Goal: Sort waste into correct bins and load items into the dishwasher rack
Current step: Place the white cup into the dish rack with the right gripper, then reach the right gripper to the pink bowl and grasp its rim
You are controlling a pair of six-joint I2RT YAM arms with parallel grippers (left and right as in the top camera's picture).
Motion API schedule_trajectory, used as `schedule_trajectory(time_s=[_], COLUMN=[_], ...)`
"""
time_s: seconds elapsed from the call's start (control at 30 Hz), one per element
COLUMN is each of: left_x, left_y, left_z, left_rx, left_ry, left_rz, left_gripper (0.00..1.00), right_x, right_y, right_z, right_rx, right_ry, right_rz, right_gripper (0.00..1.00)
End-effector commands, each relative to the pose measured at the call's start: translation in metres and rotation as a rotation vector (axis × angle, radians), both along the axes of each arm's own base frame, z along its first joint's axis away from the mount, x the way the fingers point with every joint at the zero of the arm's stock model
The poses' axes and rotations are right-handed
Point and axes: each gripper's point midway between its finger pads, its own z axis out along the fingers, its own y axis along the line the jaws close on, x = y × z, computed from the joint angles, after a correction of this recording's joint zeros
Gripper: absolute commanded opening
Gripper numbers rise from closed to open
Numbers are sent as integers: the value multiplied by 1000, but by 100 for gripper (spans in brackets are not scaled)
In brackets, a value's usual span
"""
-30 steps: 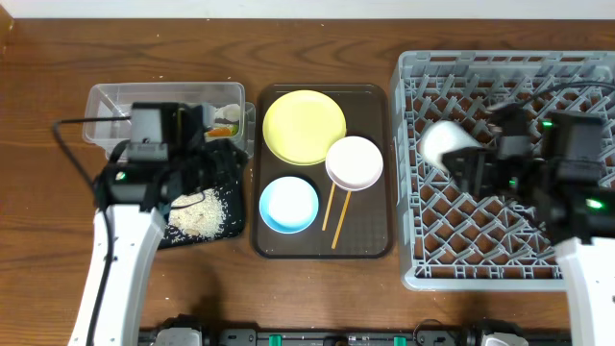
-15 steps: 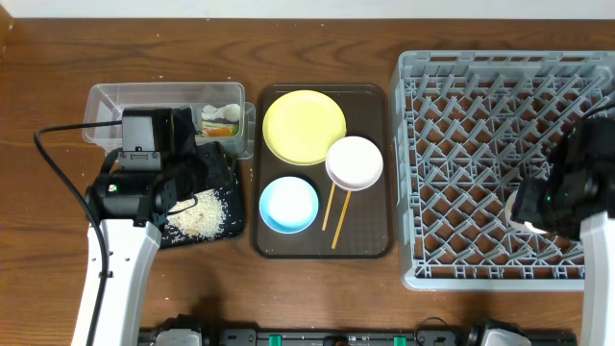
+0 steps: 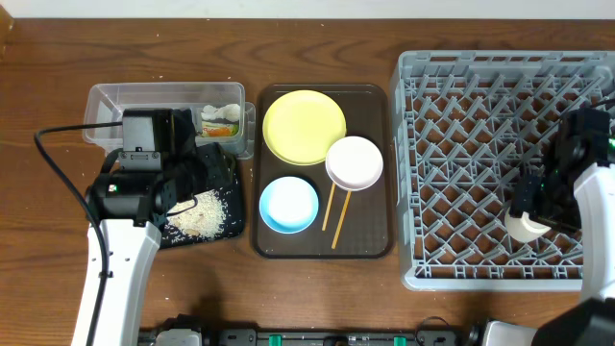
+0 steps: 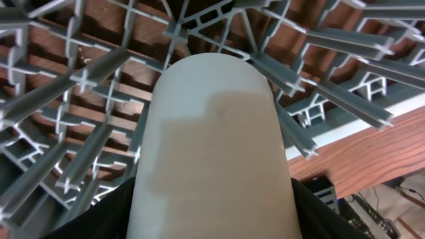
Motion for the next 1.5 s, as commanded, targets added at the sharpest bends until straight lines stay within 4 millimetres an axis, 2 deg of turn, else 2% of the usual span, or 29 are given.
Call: schedule_trajectory(time_s=[0.0,0.13,0.2,0.27,0.3,0.37,0.4,0.53,0.63,0.73,0.8,0.9,1.0,1.1,1.23,1.33,1.47], left_x=[2,2,2,2,2,2,2,2,1,1,0,-2,-10,-19,-27,-28,-28], left_y=[3,3,3,3,3,3,3,3,3,3,3,6,20,32,35,34,34], left_z=[3,3,3,3,3,3,3,3,2,2,2,-1,-11,-21,-27,-27,-27], left_rx=[19,19,19,18,19,18,19,18,19,19,19,37,110,168,183,183,183], left_ry=[-12,-12,-13,-13,-12,-13,-12,-12,-9,-7,-5,13,63,117,159,162,163], left_rz=[-7,-7,-7,-7,-7,-7,-7,-7,-7,-7,-7,4,45,77,82,81,81], left_gripper=[43,44,44,44,44,44,44,44,45,45,50,50,51,54,55,55,55], right_x=[-1,0,0,1,1,1,1,0,5,22,40,76,106,119,130,139,152], right_y=[-5,-1,0,2,3,3,3,3,3,9,21,58,111,157,203,232,258], right_z=[-10,-20,-23,-25,-25,-25,-25,-23,-14,5,22,53,84,98,93,81,59], right_rx=[-5,31,41,52,58,60,61,61,57,83,133,269,419,466,372,263,123], right_ry=[42,75,87,90,90,89,90,91,61,-30,-130,-334,-535,-620,-640,-637,-606], right_rz=[-24,-25,-25,-26,-26,-27,-27,-27,-25,-19,13,161,375,563,784,949,1061], right_gripper=[17,26,42,70,80,94,97,99,99,99,98,95,92,91,85,86,85])
